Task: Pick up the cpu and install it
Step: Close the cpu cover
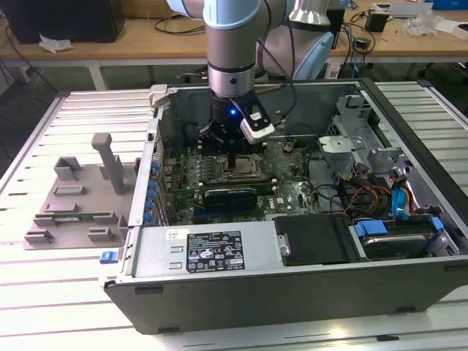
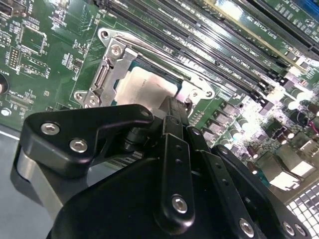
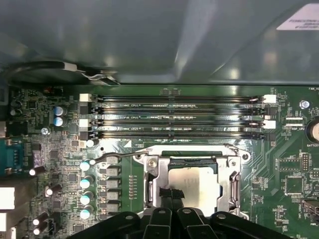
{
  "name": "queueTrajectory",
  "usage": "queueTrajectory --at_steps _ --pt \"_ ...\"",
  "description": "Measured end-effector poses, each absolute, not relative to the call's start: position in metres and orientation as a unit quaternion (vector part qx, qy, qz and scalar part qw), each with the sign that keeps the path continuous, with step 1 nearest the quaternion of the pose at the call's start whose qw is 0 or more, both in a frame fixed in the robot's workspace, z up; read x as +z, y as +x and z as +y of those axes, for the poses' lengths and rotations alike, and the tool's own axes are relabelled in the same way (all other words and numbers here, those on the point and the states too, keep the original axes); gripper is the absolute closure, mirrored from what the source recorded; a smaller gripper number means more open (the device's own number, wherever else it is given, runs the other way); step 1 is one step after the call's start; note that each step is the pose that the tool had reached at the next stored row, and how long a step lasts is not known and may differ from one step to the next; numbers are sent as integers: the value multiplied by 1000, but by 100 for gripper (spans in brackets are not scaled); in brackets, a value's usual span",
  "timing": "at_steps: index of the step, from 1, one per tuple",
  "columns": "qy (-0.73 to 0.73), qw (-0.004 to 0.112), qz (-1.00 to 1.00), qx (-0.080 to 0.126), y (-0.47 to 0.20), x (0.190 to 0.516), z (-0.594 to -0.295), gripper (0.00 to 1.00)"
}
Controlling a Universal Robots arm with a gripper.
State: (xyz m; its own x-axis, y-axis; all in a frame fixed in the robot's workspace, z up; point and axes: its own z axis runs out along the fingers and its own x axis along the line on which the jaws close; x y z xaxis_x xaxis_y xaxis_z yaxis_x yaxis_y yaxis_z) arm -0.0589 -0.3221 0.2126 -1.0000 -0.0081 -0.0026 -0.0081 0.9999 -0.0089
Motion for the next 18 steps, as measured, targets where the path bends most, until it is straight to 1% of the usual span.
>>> queueTrajectory --at_steps 18 --pt "-5 1 1000 -5 -57 204 -318 89"
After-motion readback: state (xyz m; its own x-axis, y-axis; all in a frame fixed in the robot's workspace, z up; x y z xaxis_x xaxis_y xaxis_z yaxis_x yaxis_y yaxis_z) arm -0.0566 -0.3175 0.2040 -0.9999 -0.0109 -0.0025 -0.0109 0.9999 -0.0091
